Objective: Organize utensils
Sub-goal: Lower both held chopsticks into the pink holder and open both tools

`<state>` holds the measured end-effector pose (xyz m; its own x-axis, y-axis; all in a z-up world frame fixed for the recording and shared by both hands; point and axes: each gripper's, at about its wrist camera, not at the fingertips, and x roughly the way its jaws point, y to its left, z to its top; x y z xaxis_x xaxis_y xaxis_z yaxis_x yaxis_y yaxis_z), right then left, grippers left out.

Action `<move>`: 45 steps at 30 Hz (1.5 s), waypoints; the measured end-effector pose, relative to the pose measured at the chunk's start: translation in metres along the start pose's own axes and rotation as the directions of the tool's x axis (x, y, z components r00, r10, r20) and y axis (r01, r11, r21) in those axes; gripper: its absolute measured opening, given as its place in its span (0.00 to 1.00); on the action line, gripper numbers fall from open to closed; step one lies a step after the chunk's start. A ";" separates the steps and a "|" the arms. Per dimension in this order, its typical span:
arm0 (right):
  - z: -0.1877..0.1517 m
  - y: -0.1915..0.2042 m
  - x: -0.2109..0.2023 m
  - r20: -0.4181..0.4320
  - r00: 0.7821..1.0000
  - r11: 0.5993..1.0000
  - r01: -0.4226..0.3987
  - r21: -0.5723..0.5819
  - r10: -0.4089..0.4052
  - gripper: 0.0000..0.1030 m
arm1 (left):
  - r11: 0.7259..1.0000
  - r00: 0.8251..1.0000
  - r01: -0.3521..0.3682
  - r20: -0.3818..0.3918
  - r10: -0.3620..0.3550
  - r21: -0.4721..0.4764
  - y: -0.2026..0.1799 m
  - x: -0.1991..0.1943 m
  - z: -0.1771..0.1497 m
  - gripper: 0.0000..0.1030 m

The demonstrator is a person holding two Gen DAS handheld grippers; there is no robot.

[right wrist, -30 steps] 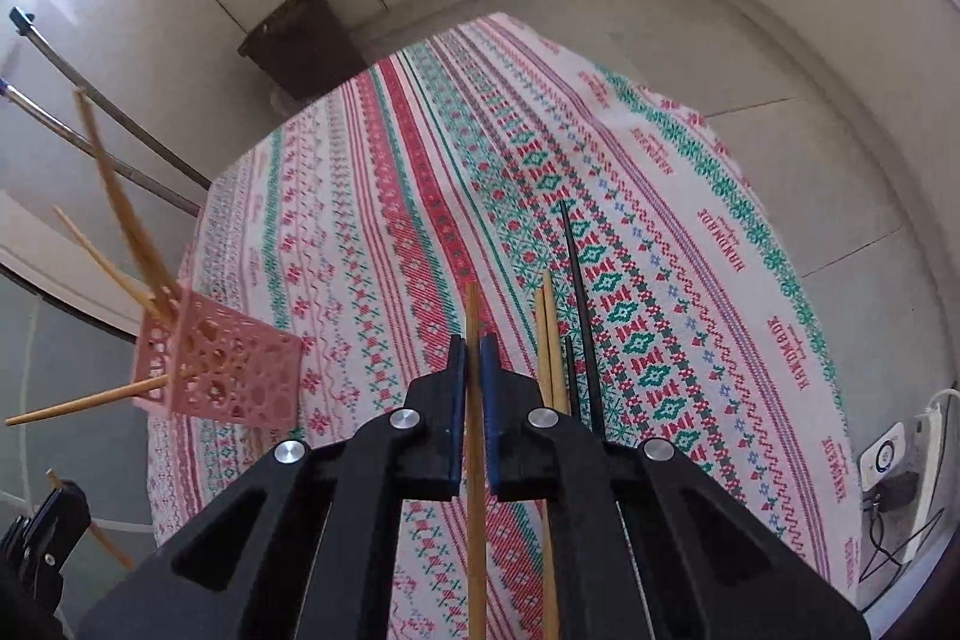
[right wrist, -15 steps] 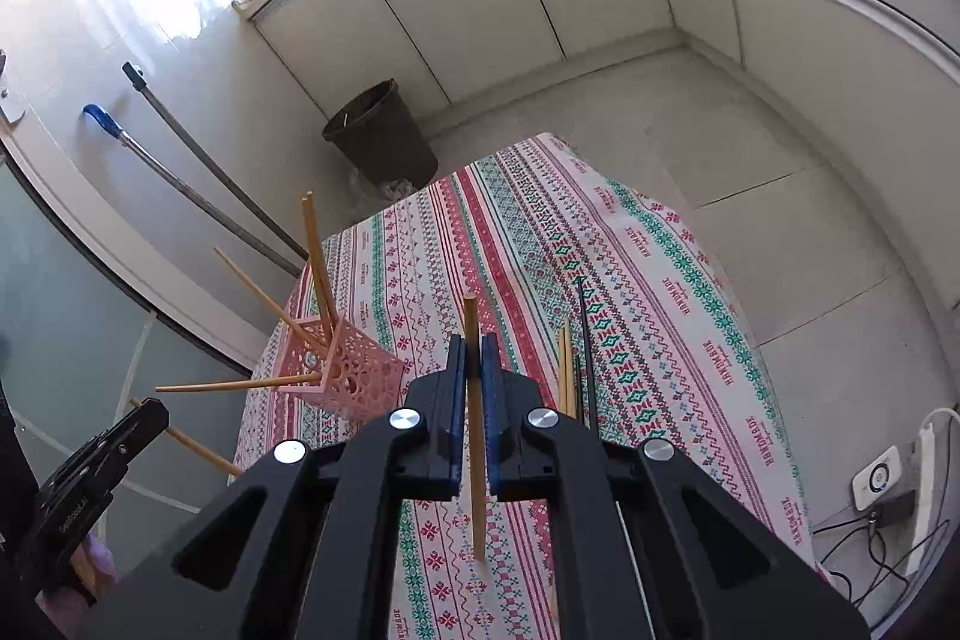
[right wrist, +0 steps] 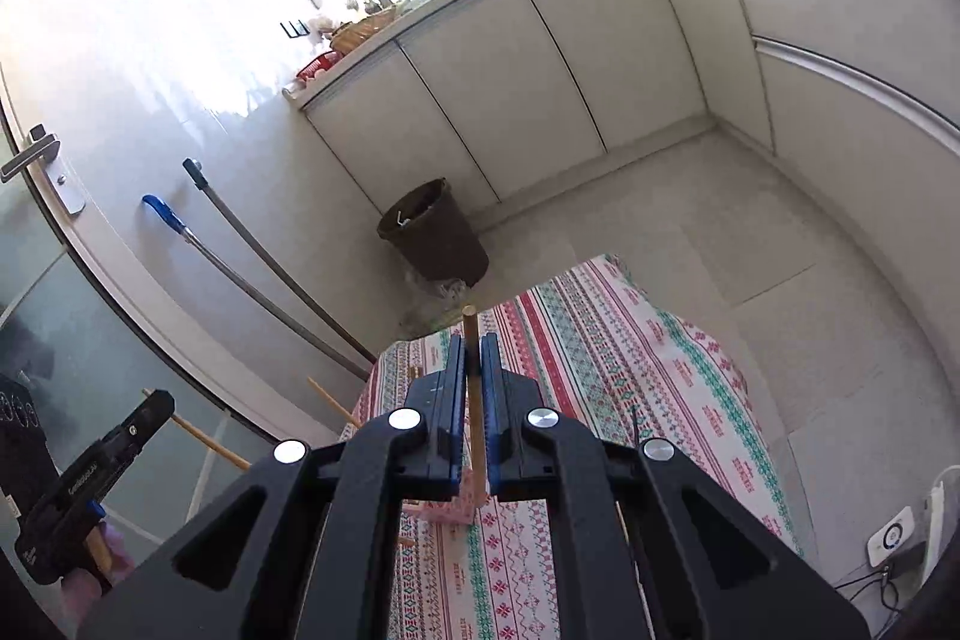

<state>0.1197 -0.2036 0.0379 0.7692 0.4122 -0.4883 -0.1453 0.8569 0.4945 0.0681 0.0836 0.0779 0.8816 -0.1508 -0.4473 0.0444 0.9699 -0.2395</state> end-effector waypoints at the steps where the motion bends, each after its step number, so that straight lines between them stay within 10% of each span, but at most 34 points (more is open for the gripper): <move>1: 0.002 0.004 0.001 0.000 1.000 1.000 -0.009 -0.008 0.009 0.05 | 1.000 1.000 -0.007 0.017 0.007 -0.006 0.001 0.000 0.004 0.04; 8: 0.005 0.025 0.018 -0.020 0.999 0.999 -0.045 -0.022 0.044 0.05 | 0.994 0.994 -0.094 0.048 0.097 -0.057 0.026 0.026 0.010 0.04; 13: 0.005 0.034 0.026 -0.028 0.998 0.998 -0.056 -0.018 0.056 0.05 | 0.981 0.989 -0.138 -0.062 0.131 -0.136 0.056 0.060 -0.004 0.09; 21: 0.001 0.055 0.031 -0.014 0.997 0.997 -0.075 -0.028 0.075 0.05 | 0.947 0.984 -0.180 -0.034 0.177 -0.268 0.088 0.025 -0.010 0.26; 45: -0.037 0.105 0.081 -0.024 0.999 0.981 0.023 -0.195 -0.028 0.09 | 0.979 0.986 -0.161 -0.054 0.155 -0.125 0.063 0.020 -0.018 0.30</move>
<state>0.1436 -0.0688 0.0244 0.7577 0.3956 -0.5191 -0.2462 0.9099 0.3339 0.0800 0.1381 0.0383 0.8512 -0.0086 -0.5247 -0.1569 0.9499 -0.2702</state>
